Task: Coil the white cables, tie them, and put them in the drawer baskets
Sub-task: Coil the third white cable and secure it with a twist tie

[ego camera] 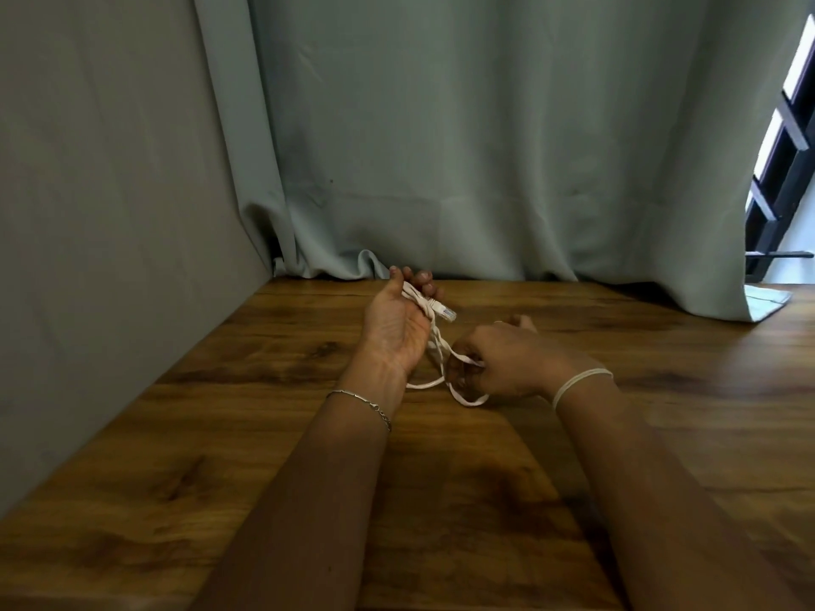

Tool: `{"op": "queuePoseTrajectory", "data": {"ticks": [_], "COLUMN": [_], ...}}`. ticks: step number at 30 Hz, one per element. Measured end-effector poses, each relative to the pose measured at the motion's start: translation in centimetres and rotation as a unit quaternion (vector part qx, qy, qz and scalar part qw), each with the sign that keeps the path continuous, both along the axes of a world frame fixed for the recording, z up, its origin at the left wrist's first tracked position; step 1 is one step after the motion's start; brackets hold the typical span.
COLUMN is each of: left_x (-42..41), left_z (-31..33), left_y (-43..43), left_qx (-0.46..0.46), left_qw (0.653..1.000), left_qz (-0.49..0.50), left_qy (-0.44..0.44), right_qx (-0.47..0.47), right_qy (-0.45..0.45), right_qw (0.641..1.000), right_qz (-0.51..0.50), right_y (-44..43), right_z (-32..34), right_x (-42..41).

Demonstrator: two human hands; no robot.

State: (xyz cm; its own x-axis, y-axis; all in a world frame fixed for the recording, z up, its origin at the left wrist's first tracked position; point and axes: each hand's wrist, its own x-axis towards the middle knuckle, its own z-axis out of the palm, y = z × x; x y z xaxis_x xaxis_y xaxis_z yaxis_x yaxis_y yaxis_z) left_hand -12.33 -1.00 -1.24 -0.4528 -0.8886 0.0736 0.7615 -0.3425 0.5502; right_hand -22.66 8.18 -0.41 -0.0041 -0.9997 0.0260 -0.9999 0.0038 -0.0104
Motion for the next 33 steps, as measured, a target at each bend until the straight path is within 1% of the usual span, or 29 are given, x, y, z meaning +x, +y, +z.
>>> {"op": "queuePoseTrajectory", "data": {"ticks": [1, 3, 4, 5, 6, 7, 9, 11, 12, 13, 14, 15, 16, 20, 23, 25, 27, 29, 30, 31, 33], "left_x": [-0.1, -0.6, -1.0, -1.4, -1.7, -1.9, -1.9, -1.7, -1.6, -1.6, -1.5, -1.5, -1.6, -1.3, -0.9, -0.5, -0.2, 0.1, 0.3, 0.5, 0.8], "left_z": [0.0, -0.2, -0.3, -0.5, -0.8, -1.0, -1.0, -1.2, -1.4, -1.5, -1.5, -1.6, -1.8, -1.6, -1.7, -1.7, -1.7, -1.6, -1.5, -1.4, -1.4], "left_y": [0.0, -0.1, -0.1, -0.1, -0.2, -0.2, 0.3, 0.4, 0.2, -0.1, -0.1, -0.1, -0.1, 0.5, 0.4, 0.3, 0.1, 0.0, 0.0, 0.0, 0.0], "left_qx": [-0.016, -0.085, -0.126, -0.174, -0.227, -0.274, -0.344, -0.396, -0.414, -0.423, -0.424, -0.425, -0.426, -0.421, -0.392, -0.368, -0.356, -0.368, -0.372, -0.368, -0.355], "left_qw": [1.0, 0.99, 0.978, 0.958, 0.928, 0.897, 0.832, 0.769, 0.743, 0.72, 0.708, 0.704, 0.707, 0.732, 0.769, 0.796, 0.809, 0.81, 0.81, 0.813, 0.822], "left_qz": [0.008, 0.037, 0.055, 0.074, 0.098, 0.114, 0.15, 0.189, 0.193, 0.196, 0.192, 0.186, 0.175, 0.1, 0.035, 0.018, 0.004, -0.009, -0.015, -0.024, -0.058], "left_qy": [-0.017, -0.102, -0.159, -0.218, -0.28, -0.328, -0.409, -0.464, -0.489, -0.513, -0.531, -0.538, -0.536, -0.527, -0.504, -0.481, -0.468, -0.456, -0.453, -0.451, -0.443], "right_qx": [-0.001, -0.026, -0.046, -0.079, -0.115, -0.154, -0.21, -0.245, -0.259, -0.277, -0.294, -0.307, -0.313, -0.312, -0.306, -0.287, -0.241, -0.187, -0.165, -0.154, -0.157], "right_qy": [-0.006, -0.019, -0.011, 0.011, 0.047, 0.082, 0.123, 0.135, 0.135, 0.129, 0.121, 0.111, 0.096, -0.01, -0.089, -0.172, -0.289, -0.429, -0.471, -0.486, -0.483], "right_qw": [1.0, 0.999, 0.999, 0.997, 0.992, 0.985, 0.97, 0.96, 0.956, 0.952, 0.948, 0.945, 0.945, 0.95, 0.948, 0.942, 0.925, 0.883, 0.866, 0.86, 0.861], "right_qz": [0.005, 0.009, 0.003, -0.003, -0.006, -0.004, 0.0, 0.004, 0.006, 0.009, 0.009, 0.005, -0.001, 0.0, 0.02, 0.034, 0.051, 0.044, 0.032, 0.023, 0.007], "right_y": [0.0, 0.0, -0.1, -0.1, 0.0, 0.0, 0.1, 0.2, 0.2, 0.3, 0.4, 0.5, 0.5, -0.4, -1.0, -1.0, -0.7, -0.5, -0.5, -0.4, -0.6], "right_z": [0.0, 0.0, 0.0, 0.0, 0.1, 0.2, 0.2, 0.3, 0.4, 0.5, 0.5, 0.7, 0.7, 0.0, -0.4, -0.4, -0.5, -0.6, -0.7, -0.8, -1.0], "right_x": [0.1, 0.0, -0.2, -0.2, -0.3, -0.5, -0.8, -1.0, -1.2, -1.3, -1.5, -1.7, -2.0, -3.4, -4.4, -5.2, -5.7, -6.0, -6.1, -6.2, -6.3]}}
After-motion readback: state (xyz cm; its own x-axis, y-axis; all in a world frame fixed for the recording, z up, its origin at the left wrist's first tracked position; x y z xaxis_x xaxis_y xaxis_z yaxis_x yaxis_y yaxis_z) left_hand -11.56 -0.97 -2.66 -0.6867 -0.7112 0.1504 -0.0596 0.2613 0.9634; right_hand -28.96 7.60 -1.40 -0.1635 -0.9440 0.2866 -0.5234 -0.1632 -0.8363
